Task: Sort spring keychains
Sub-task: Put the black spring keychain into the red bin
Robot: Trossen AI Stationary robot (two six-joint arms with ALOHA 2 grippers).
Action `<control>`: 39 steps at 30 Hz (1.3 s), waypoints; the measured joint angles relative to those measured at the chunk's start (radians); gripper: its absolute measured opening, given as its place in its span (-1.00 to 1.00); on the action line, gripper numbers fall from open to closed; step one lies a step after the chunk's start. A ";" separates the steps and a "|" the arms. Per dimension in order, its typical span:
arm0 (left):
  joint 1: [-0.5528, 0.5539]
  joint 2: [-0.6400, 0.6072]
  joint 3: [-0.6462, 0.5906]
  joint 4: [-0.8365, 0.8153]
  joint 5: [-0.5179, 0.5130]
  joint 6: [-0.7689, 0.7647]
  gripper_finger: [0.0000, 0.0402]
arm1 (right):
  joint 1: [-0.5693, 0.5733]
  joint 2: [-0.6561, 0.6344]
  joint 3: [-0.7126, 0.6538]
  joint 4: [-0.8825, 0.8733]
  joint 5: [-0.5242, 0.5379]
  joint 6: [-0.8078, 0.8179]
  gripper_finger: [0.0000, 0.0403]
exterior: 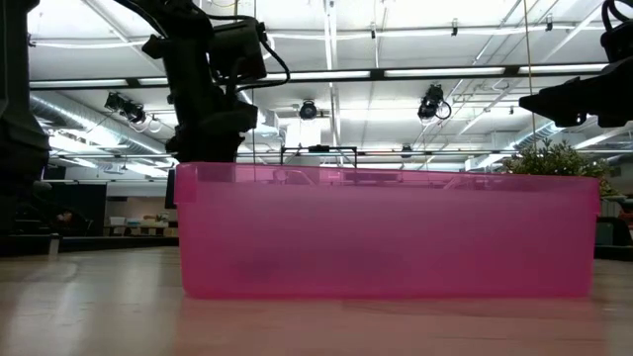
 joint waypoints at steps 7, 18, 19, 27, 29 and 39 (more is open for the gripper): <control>0.000 0.000 0.000 0.054 0.011 -0.122 0.29 | 0.000 0.000 0.000 0.000 0.000 0.000 0.10; 0.002 0.009 0.001 0.174 -0.021 -0.040 0.29 | 0.000 0.000 0.000 0.000 0.000 0.000 0.10; 0.006 0.010 0.001 0.186 -0.029 -0.013 0.29 | 0.000 0.000 0.000 0.000 0.000 0.000 0.10; 0.007 0.009 0.001 0.366 -0.097 -0.141 0.29 | 0.000 0.000 0.000 0.000 0.000 0.000 0.10; 0.009 0.009 0.001 0.429 -0.115 -0.338 0.29 | 0.000 0.000 0.000 0.000 0.000 0.000 0.10; 0.053 0.008 0.001 0.428 -0.046 -0.795 0.29 | 0.000 0.000 0.000 0.000 0.000 0.000 0.10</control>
